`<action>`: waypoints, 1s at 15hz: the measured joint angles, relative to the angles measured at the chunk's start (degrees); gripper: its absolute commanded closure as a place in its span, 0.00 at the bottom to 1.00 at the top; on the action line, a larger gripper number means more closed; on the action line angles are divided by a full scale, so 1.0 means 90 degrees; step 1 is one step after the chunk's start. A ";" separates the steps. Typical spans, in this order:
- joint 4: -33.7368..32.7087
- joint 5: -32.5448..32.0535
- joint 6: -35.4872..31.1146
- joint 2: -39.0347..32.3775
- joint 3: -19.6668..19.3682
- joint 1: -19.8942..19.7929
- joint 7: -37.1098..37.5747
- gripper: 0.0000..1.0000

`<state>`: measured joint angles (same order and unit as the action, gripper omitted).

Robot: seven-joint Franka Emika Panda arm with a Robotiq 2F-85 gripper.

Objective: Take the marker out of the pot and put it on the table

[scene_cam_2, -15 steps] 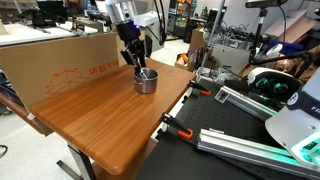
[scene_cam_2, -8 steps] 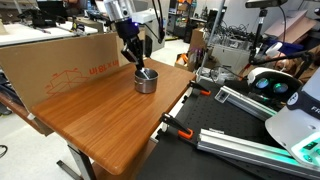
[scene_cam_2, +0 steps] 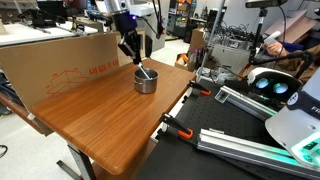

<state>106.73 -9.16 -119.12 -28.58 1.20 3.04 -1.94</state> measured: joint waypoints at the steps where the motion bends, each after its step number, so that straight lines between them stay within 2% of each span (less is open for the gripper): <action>1: -0.0003 0.0068 -0.0015 0.0094 0.0001 -0.0022 -0.0043 0.95; 8: 0.0002 0.0765 0.0171 0.0813 -0.0004 -0.0460 -0.0649 0.95; 15: -0.0013 0.1179 0.0680 0.0949 -0.0136 -0.1002 -0.1193 0.95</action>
<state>106.62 1.44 -113.00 -20.04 -0.03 -5.98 -12.68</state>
